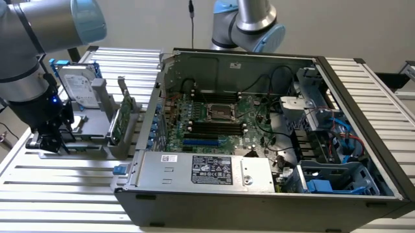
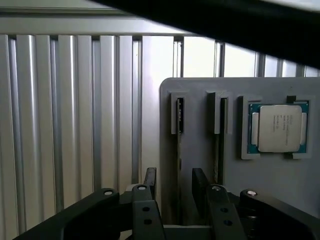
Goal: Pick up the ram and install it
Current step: 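Pick up the ram and move it above insertion slot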
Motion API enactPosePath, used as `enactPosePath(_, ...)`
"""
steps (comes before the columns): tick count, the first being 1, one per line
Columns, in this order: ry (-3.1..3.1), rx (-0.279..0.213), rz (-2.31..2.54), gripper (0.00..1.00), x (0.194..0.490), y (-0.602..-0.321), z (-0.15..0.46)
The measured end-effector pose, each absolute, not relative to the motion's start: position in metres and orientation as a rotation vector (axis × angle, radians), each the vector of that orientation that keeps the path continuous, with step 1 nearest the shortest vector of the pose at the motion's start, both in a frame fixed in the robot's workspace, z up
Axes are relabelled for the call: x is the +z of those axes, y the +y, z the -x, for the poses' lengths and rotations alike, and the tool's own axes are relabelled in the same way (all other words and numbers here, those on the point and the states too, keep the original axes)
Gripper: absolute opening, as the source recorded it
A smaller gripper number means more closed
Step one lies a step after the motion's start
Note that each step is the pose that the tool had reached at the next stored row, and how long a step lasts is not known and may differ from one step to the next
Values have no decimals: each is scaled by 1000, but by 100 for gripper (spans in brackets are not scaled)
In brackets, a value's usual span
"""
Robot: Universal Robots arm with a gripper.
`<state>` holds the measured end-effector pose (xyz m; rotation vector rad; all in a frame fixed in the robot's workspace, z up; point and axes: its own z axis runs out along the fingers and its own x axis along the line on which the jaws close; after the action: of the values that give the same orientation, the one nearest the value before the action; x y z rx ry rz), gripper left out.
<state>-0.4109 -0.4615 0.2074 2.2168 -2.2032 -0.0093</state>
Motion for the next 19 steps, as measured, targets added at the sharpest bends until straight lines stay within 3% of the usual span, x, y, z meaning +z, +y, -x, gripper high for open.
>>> enactPosePath(19,-2165,-22,-2266,42,198,-459,409)
